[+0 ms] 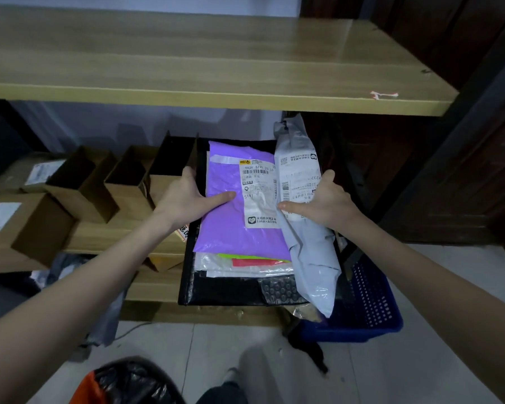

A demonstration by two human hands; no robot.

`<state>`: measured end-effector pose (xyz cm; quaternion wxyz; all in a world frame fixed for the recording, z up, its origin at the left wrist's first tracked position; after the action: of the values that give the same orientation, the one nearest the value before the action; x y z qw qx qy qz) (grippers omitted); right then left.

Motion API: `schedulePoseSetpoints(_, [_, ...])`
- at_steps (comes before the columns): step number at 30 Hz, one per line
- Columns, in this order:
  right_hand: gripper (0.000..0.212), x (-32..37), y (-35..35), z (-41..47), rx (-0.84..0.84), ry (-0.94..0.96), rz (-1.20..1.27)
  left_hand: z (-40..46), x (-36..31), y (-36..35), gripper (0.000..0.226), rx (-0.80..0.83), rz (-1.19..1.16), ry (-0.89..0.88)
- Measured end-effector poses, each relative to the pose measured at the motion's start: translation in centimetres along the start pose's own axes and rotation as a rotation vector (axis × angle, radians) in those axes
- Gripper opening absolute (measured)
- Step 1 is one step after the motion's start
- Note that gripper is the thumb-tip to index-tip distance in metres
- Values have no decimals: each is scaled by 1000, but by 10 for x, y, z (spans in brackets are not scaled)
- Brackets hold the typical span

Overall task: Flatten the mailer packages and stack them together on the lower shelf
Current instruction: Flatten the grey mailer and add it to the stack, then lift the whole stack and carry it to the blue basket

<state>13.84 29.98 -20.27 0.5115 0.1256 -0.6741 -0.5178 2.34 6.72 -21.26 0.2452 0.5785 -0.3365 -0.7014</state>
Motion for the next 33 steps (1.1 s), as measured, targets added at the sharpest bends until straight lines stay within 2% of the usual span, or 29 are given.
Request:
schedulePoseSetpoints(11, [100,-27,17,-90,156,200,-60,-153,3,16,66,-170,-4,150])
schedulePoseSetpoints(16, [90,-23,43,-134,152,315,-17,-214,-10,42,68,-256,1,173])
schedulePoseSetpoints(24, [88,1,123,-181,-16,457,73,-275,-68,102,70,-439,-112,52])
schedulePoseSetpoints(30, [83,5,219,-203,-224,531,164,-295,-143,137,67,-592,-159,-100])
schedulePoseSetpoints(33, [82,-6,267,-208,-318,532,187,-296,-186,142,67,-615,-230,-195])
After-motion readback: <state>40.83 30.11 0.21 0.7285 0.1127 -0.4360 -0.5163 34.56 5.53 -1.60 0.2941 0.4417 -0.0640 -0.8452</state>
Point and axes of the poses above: each hand's wrist, its own z-axis towards the middle knuckle, its own y-axis out of the back of the hand, x = y × z, the point moved 7 cm from there along z, towards the middle knuckle, and after that the axes turned 12 degrees about -x, right-handed, at the moved point
